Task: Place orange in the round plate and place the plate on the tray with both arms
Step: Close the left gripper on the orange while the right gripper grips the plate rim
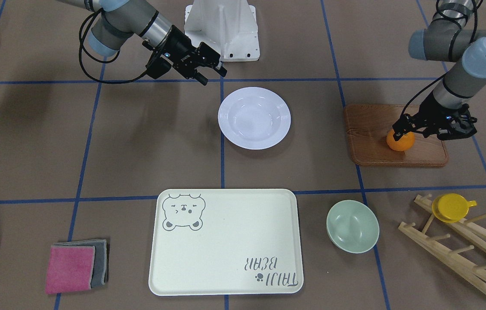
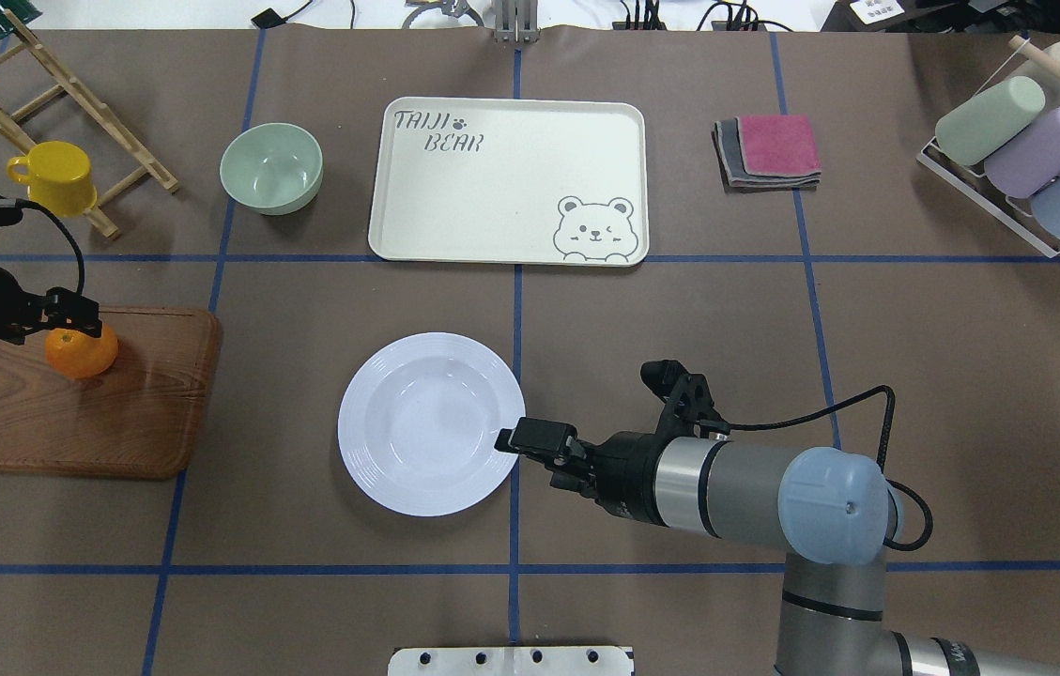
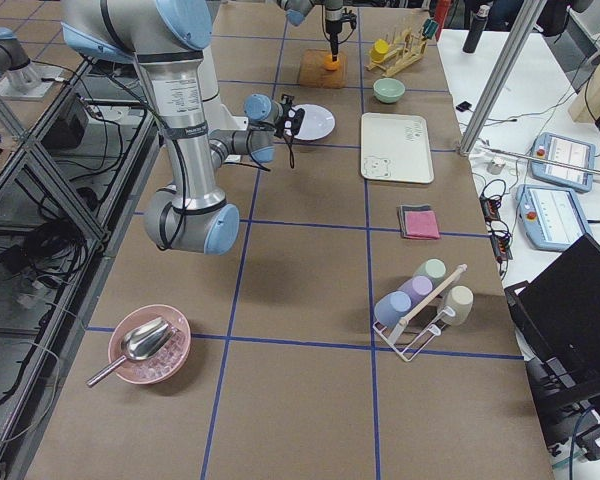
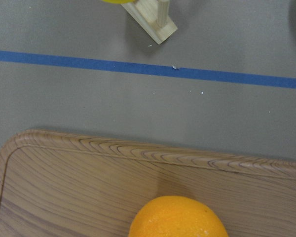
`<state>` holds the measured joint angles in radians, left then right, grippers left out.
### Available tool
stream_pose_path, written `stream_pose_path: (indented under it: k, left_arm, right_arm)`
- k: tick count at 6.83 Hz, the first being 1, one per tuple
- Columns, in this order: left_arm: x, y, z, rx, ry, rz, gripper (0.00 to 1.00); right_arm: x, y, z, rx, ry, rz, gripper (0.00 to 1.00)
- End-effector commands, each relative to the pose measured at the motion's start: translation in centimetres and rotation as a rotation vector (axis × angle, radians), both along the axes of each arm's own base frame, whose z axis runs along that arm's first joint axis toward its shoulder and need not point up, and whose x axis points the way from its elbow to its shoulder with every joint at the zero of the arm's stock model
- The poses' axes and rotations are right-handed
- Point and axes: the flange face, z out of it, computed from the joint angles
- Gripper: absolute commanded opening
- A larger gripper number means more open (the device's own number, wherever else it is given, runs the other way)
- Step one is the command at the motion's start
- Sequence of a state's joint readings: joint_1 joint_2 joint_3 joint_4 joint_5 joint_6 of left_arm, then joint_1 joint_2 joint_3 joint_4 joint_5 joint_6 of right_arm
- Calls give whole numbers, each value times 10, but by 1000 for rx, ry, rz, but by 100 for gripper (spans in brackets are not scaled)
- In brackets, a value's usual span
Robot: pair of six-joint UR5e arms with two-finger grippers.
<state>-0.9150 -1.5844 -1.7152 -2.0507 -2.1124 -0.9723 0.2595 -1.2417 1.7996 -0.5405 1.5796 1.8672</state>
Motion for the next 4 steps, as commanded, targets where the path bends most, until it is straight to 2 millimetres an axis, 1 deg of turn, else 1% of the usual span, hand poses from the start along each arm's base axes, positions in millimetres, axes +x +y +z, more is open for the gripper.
stream_pose_path:
  k: [1,2,3,4]
  left_arm:
    - [21,-1,0,-20,3,9,98]
    - [22,-1,2,-19,4,11,98]
    - [24,-2,12,-15,8,12,97]
    - [24,-2,16,-5,19,9,89]
  right_arm:
    - [1,-2,0,13,4,4,100]
    - [2,-3,-1,19,2,7,100]
    - [2,-4,-1,19,2,9,100]
    - [1,-3,0,18,5,7,100]
